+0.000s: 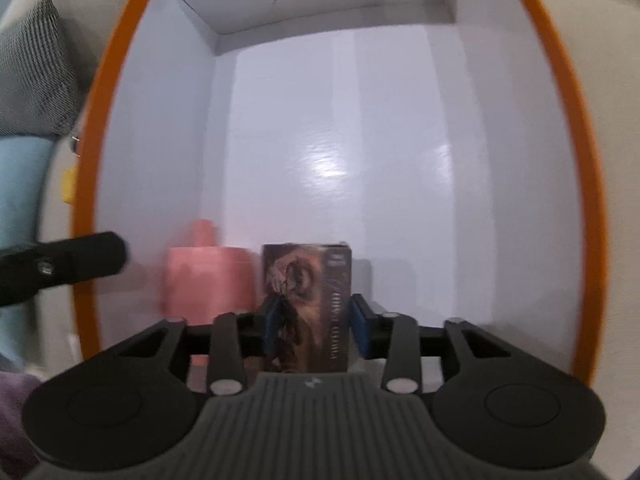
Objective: Organize rigid objects
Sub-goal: 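Open the left gripper to release the cup while the right gripper lowers the photo card into the box, then open the right gripper and withdraw both grippers from the box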
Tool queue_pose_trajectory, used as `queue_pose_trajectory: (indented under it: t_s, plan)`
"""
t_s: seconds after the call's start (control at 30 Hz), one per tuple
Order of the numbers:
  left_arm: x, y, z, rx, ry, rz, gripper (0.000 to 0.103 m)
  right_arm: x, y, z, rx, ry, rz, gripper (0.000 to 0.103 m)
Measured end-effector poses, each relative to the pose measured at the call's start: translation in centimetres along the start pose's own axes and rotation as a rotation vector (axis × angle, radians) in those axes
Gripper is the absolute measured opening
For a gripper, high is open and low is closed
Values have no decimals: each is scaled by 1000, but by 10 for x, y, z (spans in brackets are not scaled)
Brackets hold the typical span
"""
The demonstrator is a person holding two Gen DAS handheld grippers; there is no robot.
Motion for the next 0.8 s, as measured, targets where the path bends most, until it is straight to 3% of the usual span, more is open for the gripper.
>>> queue_pose_trajectory:
  t_s: [0.23, 0.37, 0.53, 0.63, 0.8]
  plan:
    - [-1, 1, 0, -4, -1, -2, 2, -8, 4, 6, -46, 0, -31, 44]
    - [-2, 3, 2, -6, 4, -7, 2, -10, 8, 3, -66, -42, -48, 35]
    - [-1, 3, 2, -17, 10, -6, 2, -10, 8, -1, -35, -36, -37, 34]
    - [4, 0, -1, -8, 13, 12, 1, 8, 1, -9, 2, -1, 31, 35]
    - [11, -6, -6, 20, 11, 36, 1, 21, -24, -35, -33, -126, 162, 32]
Point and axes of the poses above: each gripper's, at about its wrist camera, not at the fingertips, and x roughly against the way its jaws point, z to its right, y to its underside, the point moved 9 cm from there along -x, roughly the way its jaws point, and after that the axes turned 4 degrees about z, right-handed, at the moved point
